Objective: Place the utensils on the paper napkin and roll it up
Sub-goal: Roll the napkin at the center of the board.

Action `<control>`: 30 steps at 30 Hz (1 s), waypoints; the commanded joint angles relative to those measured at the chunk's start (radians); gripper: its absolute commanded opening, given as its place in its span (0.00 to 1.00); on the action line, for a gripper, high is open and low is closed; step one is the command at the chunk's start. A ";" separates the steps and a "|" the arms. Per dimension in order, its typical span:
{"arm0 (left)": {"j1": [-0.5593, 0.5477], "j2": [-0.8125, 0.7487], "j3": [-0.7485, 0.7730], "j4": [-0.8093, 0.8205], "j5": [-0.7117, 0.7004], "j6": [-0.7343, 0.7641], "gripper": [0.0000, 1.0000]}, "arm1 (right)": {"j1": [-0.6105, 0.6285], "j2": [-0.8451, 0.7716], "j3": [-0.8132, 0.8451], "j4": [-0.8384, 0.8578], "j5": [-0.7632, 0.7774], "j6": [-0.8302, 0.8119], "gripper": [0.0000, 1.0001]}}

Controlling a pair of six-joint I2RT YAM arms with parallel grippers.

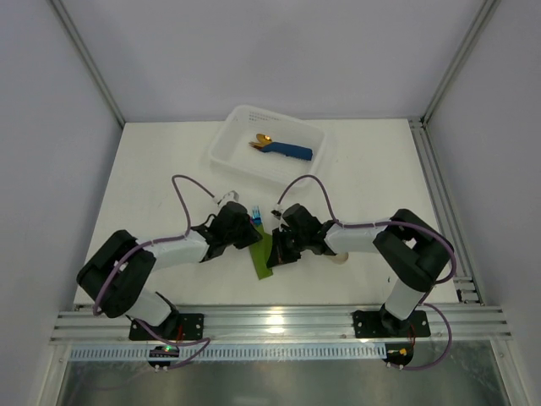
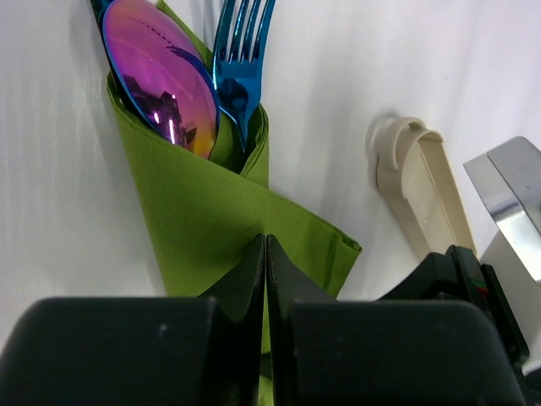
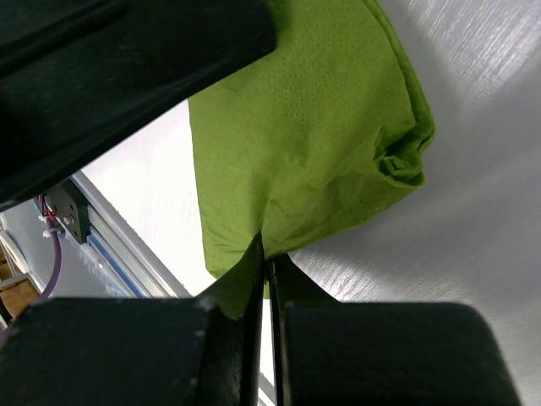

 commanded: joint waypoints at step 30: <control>-0.002 0.172 -0.063 0.186 -0.011 -0.063 0.00 | -0.055 0.094 0.060 -0.012 0.058 -0.076 0.45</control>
